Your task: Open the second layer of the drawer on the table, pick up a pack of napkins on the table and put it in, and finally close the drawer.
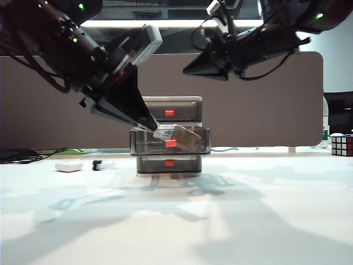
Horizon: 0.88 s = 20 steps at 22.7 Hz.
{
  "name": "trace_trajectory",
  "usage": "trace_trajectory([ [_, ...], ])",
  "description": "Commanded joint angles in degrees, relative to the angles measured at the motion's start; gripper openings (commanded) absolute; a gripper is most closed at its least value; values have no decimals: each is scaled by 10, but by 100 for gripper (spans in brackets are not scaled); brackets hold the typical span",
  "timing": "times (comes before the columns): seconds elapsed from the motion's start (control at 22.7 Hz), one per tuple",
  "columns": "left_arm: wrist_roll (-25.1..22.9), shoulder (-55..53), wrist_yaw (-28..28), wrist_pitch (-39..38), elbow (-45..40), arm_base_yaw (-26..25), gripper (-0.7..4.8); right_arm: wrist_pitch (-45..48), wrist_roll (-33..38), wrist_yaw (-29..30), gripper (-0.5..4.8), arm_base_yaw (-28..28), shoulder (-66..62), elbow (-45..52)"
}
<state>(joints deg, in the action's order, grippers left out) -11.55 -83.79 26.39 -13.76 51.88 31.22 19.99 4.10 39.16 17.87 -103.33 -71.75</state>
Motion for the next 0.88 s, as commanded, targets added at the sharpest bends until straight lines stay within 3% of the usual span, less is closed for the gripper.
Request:
trace_trajectory([
  [0.04, 0, -17, 2, 32, 1, 0, -6, 6, 7, -7, -5, 5, -27, -37],
  [0.35, 0, -55, 2, 87, 1, 0, -6, -22, 7, -7, -5, 7, -99, -119],
  [0.88, 12, -93, -45, 172, 1, 0, -6, -51, 3, -37, -5, 7, -135, -124],
])
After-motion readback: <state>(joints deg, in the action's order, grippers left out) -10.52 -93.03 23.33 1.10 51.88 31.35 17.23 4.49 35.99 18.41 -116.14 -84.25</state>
